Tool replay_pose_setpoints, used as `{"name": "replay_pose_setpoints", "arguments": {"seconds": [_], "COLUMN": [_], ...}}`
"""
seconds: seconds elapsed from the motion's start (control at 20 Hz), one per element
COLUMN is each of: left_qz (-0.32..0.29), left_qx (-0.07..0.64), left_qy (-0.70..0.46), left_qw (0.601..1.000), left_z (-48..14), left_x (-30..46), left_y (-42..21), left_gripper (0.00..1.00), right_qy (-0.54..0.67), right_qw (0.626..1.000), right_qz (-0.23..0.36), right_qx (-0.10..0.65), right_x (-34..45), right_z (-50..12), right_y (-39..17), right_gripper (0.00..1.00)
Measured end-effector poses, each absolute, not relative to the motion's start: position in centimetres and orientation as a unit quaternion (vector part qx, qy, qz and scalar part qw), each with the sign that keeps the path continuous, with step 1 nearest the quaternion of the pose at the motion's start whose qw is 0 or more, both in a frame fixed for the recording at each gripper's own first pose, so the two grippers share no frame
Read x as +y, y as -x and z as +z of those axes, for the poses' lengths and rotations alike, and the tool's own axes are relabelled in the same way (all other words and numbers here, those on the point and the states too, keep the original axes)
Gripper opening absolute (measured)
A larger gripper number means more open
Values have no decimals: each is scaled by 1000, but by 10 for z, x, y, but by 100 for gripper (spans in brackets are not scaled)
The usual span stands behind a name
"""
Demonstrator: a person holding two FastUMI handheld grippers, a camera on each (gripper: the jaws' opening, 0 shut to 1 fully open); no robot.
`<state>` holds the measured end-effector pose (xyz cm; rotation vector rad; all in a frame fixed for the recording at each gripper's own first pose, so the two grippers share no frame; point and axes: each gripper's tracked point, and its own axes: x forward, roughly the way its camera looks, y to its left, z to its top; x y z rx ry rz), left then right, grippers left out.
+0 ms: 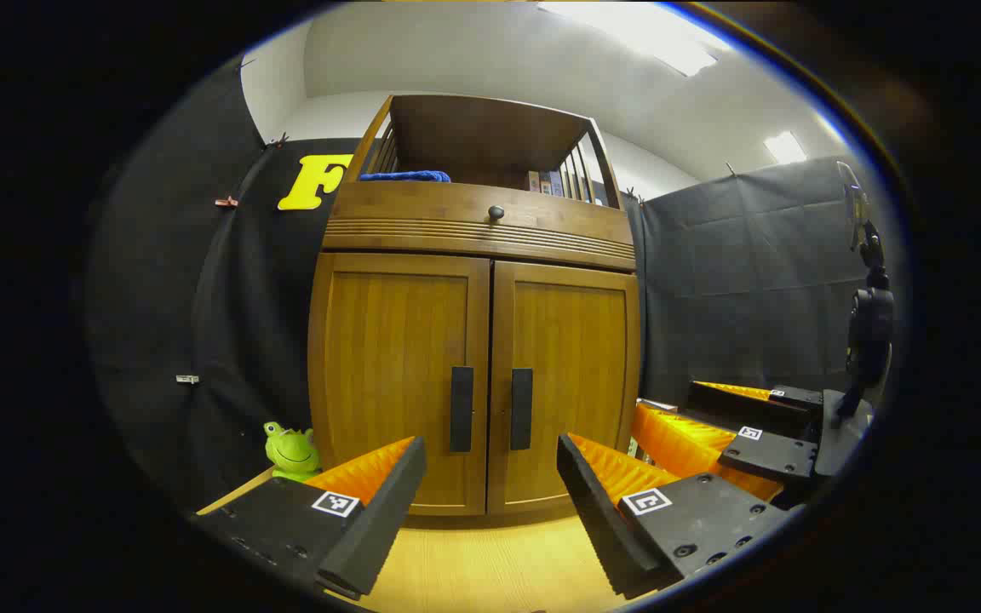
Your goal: Open the right door of the double-door shoe cabinet with the right hand, and open the left door with the left hand.
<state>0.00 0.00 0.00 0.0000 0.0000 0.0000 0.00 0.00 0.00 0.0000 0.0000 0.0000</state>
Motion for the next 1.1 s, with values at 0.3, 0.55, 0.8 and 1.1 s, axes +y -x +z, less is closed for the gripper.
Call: {"name": "replay_pose_setpoints", "arguments": {"seconds": [0.3,0.55,0.8,1.1], "left_qz": [4,3,2,3], "left_qx": [-5,-5,-1,-2], "left_qy": [0,-1,-6,-8], "left_qw": [1000,1000,1000,1000], "left_z": [2,2,-1,0], "left_x": [0,-4,-8,-9], "left_y": [1,-2,-7,-8], "left_gripper": [96,96,96,96], "right_qy": [5,4,4,0], "right_qw": [1000,1000,1000,1000], "right_qz": [-13,-13,-14,-18], "right_qx": [-22,-15,-11,-8], "right_x": [-11,-16,-19,-24], "right_z": [10,6,3,1], "right_y": [1,1,0,-6], "right_gripper": [97,97,97,97]}}
